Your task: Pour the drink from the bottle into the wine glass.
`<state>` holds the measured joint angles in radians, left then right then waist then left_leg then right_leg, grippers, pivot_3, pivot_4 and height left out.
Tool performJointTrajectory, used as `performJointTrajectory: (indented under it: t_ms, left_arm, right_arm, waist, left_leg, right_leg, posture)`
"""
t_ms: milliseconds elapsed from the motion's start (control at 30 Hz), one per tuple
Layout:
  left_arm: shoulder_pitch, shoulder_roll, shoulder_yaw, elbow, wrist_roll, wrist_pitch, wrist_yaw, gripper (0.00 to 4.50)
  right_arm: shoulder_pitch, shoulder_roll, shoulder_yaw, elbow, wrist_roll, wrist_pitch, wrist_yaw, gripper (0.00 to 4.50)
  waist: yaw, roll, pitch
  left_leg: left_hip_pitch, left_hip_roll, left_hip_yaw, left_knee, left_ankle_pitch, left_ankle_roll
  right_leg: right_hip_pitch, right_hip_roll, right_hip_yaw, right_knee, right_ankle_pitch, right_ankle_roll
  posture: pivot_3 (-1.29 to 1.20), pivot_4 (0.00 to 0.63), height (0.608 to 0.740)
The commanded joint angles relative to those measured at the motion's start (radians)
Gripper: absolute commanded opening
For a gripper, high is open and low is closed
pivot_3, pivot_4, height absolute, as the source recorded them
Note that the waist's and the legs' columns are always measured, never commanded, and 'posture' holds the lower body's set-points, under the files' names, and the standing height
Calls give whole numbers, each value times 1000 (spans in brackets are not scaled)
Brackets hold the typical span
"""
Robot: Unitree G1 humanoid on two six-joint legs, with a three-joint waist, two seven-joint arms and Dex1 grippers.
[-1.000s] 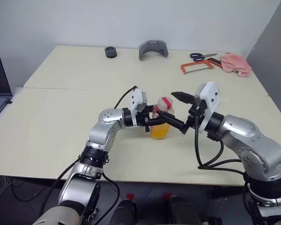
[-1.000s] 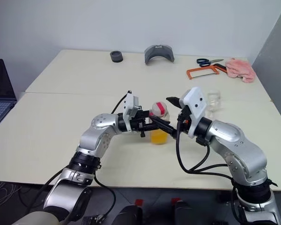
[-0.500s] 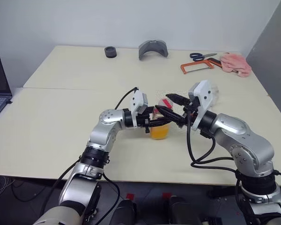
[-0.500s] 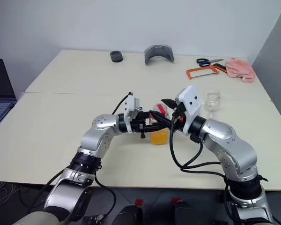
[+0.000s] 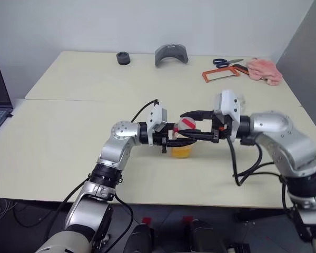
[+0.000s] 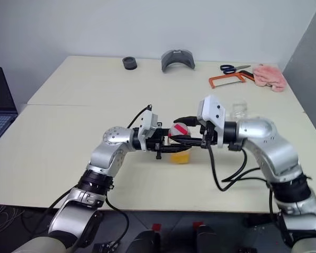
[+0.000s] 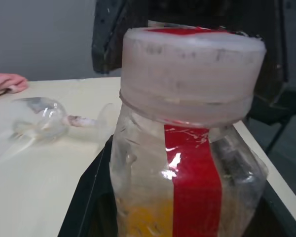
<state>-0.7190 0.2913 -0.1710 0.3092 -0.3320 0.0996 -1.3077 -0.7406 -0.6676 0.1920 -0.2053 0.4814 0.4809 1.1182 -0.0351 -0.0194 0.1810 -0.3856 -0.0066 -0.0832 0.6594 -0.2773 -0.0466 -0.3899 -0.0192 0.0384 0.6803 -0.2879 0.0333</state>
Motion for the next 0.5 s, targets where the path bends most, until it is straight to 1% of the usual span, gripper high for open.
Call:
performJointTrajectory:
  t_ms: [33,100,133,200,233,333,367,433,500]
  left_arm:
    - [-22,-10,10,15,-10,9,10,1768]
    - [-14,-20,17,8,-14,14,24,1768]
    - [-9,-22,18,3,-16,16,28,1768]
    - [1,-24,17,-6,-18,17,34,1767]
    - [6,-25,16,-9,-19,18,37,1765]
    - [13,-28,18,-15,-23,22,48,1740]
    - [13,-30,19,-13,-22,21,51,1740]
    - [7,-36,27,2,-19,15,62,1740]
    - [-3,-44,36,18,-20,11,76,1740]
  right_arm:
    - [-42,-33,6,-11,13,-12,111,1891]
    - [-11,-56,-6,-29,4,-9,111,1891]
    - [6,-46,-30,-32,2,-17,72,1891]
    - [39,-32,-82,-49,10,-12,3,2621]
    - [57,-28,-108,-64,17,-3,-29,2890]
    - [108,-14,-184,-135,49,45,-131,3979]
    - [129,-17,-211,-170,79,84,-160,4007]
    - [188,11,-284,-272,179,199,-272,4007]
    - [253,53,-310,-373,211,257,-389,4007]
  waist:
    - [2,0,0]
    - [4,0,0]
    - [4,0,0]
    - [5,-1,0]
    - [5,0,0]
    - [6,0,0]
    - [6,0,0]
    - [6,0,0]
    - [7,0,0]
  left_leg:
    - [0,0,0,0,0,0]
    - [-1,1,-1,0,0,0]
    - [-2,1,-1,0,0,0]
    - [-3,1,-3,1,0,0]
    - [-4,1,-4,2,0,0]
    - [-8,1,-6,3,0,0]
    - [-10,1,-7,3,0,0]
    - [-12,1,-7,3,1,-1]
    - [-14,1,-9,3,1,-2]
  right_leg:
    - [0,0,0,0,0,0]
    - [0,-2,0,0,0,0]
    - [0,-3,0,0,0,0]
    - [0,-4,0,0,0,0]
    - [-1,-5,0,0,0,0]
    - [-5,-5,0,1,0,0]
    - [-7,-5,0,2,0,0]
    - [-10,-5,-1,2,0,0]
    - [-11,-5,-1,2,0,0]
  posture:
    - [0,150,740]
    - [0,150,740]
    - [0,150,740]
    - [0,150,740]
    - [0,150,740]
    - [0,150,740]
    - [0,150,740]
    - [0,150,740]
    - [0,150,740]
